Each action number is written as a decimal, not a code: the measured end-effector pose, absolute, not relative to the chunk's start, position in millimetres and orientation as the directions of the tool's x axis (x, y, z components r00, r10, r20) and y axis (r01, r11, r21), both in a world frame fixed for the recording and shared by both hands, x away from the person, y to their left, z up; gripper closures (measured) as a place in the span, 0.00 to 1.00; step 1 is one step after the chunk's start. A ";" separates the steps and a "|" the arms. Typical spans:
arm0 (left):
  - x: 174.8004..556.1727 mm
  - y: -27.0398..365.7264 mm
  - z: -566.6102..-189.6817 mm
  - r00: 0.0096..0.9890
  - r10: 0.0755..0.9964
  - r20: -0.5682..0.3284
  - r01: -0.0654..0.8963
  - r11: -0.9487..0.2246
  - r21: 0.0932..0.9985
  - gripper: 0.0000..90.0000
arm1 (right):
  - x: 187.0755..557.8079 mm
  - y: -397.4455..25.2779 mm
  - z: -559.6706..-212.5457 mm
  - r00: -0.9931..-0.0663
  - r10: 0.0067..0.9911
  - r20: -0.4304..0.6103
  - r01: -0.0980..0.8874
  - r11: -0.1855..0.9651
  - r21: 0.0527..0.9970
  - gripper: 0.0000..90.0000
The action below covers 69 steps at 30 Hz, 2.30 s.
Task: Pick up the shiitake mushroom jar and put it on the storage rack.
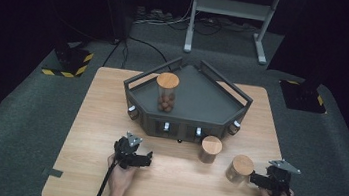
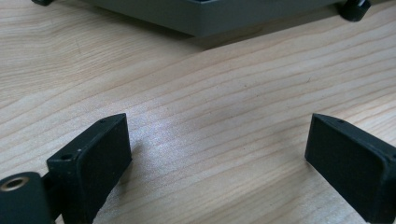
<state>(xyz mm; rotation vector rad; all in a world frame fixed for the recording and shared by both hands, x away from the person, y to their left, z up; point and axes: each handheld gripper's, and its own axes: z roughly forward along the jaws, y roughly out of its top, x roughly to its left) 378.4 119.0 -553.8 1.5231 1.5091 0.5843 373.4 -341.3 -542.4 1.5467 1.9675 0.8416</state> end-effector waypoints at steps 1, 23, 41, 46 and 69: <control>378.6 118.6 -553.9 0.147 0.956 -0.254 0.538 0.139 0.832 0.07 | 373.5 -341.3 -542.4 -0.233 0.972 -0.007 0.667 0.165 0.727 0.08; 378.7 118.5 -554.0 0.147 0.956 -0.255 0.537 0.140 0.832 0.07 | 371.2 -353.6 -508.8 -0.213 0.977 0.018 0.620 0.121 0.775 0.06; 378.6 118.6 -553.9 0.147 0.956 -0.254 0.539 0.138 0.831 0.07 | 370.1 -324.9 -461.1 -0.353 0.925 0.138 0.512 0.067 0.857 0.07; 378.6 118.5 -553.9 0.146 0.956 -0.255 0.538 0.139 0.831 0.07 | 370.2 -307.6 -454.6 -0.398 0.904 0.160 0.497 0.066 0.865 0.08; 378.7 118.5 -553.9 0.146 0.955 -0.257 0.537 0.142 0.832 0.07 | 373.0 -230.3 -448.1 -0.513 0.845 0.154 0.489 0.140 0.861 0.09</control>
